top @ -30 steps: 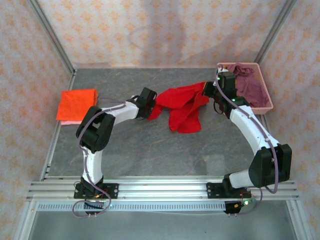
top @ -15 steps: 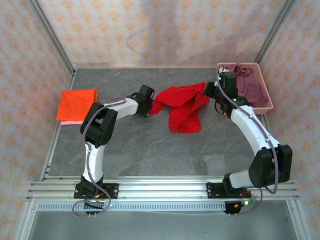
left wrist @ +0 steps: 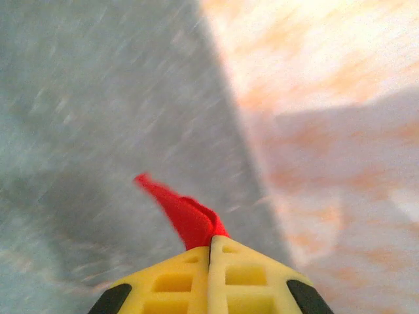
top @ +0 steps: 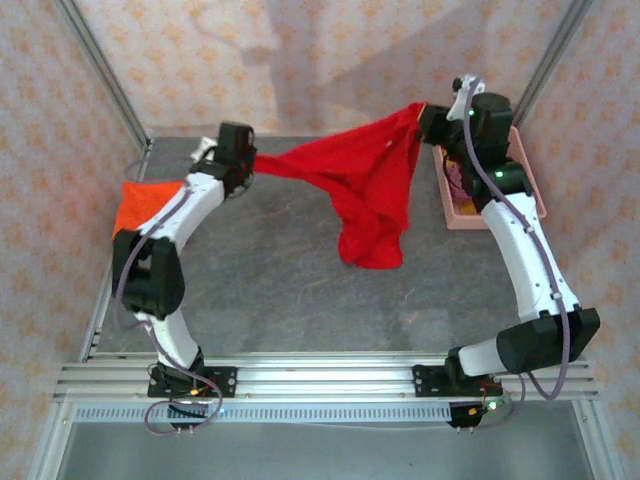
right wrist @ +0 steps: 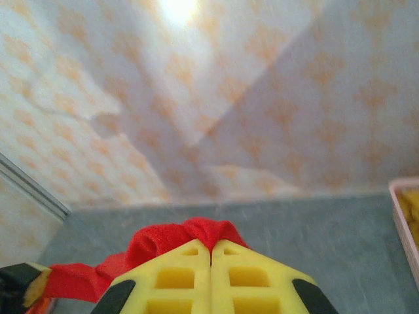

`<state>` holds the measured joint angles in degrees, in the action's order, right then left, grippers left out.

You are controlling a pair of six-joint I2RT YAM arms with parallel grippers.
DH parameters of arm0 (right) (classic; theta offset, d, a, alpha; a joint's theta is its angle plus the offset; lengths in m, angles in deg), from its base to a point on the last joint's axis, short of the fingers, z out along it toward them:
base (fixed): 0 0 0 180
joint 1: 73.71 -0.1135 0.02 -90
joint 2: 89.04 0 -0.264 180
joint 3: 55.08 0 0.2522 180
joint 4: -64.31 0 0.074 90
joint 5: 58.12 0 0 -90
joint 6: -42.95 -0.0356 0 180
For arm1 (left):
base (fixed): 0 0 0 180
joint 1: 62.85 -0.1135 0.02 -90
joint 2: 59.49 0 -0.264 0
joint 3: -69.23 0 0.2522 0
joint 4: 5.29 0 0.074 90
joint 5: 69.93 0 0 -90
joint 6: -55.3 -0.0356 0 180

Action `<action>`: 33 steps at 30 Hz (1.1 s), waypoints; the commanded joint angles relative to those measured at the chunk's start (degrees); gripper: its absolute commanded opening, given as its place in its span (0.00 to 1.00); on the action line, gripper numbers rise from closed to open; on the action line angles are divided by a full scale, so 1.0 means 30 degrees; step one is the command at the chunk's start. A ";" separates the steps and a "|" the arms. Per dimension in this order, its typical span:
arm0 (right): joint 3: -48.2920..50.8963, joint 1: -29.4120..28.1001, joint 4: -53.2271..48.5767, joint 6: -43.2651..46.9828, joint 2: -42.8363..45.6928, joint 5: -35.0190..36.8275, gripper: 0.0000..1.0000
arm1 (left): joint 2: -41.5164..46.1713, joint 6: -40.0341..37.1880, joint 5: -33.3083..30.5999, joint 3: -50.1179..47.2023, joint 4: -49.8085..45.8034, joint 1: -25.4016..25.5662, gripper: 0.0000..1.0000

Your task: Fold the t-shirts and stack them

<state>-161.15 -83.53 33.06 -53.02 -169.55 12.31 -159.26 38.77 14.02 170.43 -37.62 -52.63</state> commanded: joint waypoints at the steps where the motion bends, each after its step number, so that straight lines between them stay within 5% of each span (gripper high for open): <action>1: -0.2375 0.0169 -0.0047 0.0063 -0.0724 -0.1187 0.00 | 0.1947 -0.1895 -0.2291 0.0937 -0.1548 -0.0903 0.00; 9: -0.6457 0.0214 -0.0967 -0.1816 -0.1621 -0.3748 0.00 | 0.6670 -0.4734 -0.4443 0.1485 -0.2261 -0.2002 0.00; 16: -0.3257 0.0222 0.1852 -0.3706 0.1261 -0.5619 0.00 | 0.9912 -0.6346 -0.4080 0.0626 -0.2610 -0.2000 0.00; 24: -0.1881 0.0199 0.1153 -0.2757 0.1721 -0.5176 0.00 | 0.8651 -0.6720 -0.2596 0.1618 -0.3111 -0.2004 0.00; 33: -0.6259 0.0170 0.0200 -0.2542 -0.4243 -0.6164 0.00 | 0.8146 -0.7114 -0.2907 0.3306 -0.3446 -0.3216 0.00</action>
<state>-174.90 -83.27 32.49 -60.76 -177.07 -3.32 -135.76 19.04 6.29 175.83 -48.04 -59.50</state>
